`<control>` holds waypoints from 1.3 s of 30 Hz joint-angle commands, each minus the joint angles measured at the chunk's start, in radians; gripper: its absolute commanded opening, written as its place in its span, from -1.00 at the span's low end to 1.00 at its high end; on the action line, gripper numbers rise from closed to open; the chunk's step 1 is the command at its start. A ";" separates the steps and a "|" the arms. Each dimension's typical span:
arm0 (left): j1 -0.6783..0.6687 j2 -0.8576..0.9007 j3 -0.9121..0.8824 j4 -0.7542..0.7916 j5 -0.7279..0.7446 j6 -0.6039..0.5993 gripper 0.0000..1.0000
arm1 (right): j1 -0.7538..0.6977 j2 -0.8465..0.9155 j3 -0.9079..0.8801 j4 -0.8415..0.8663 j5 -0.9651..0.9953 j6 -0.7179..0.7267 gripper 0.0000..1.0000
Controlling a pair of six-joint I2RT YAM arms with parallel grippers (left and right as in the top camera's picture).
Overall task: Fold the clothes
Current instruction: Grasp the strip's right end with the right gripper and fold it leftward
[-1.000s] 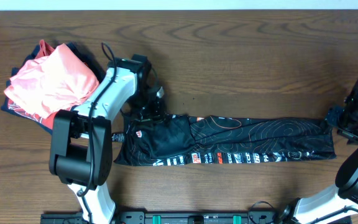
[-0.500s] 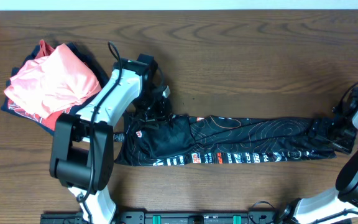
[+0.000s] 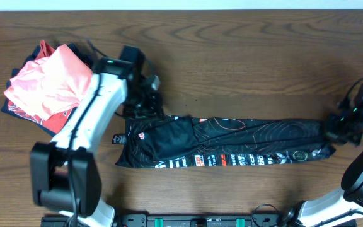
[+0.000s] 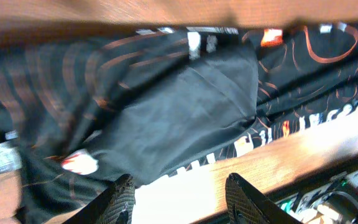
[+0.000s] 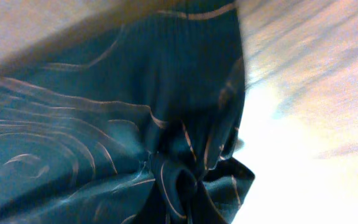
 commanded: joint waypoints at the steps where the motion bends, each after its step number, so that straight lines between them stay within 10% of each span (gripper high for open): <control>1: 0.050 -0.070 0.008 -0.010 -0.016 -0.013 -0.02 | 0.010 -0.025 0.156 -0.082 -0.018 0.015 -0.98; 13: 0.092 -0.107 0.008 -0.040 -0.016 -0.013 -0.01 | 0.356 -0.089 0.194 -0.337 -0.086 0.060 -0.98; 29: 0.092 -0.107 0.008 -0.051 -0.016 -0.013 -0.02 | 0.827 -0.085 0.016 -0.174 -0.128 0.273 -0.97; 33: 0.092 -0.107 0.008 -0.051 -0.016 -0.012 -0.01 | 0.880 -0.085 0.013 -0.129 -0.132 0.280 -0.36; 39: 0.092 -0.107 0.008 -0.051 -0.016 -0.012 -0.01 | 0.916 -0.085 0.013 -0.098 -0.122 0.217 0.01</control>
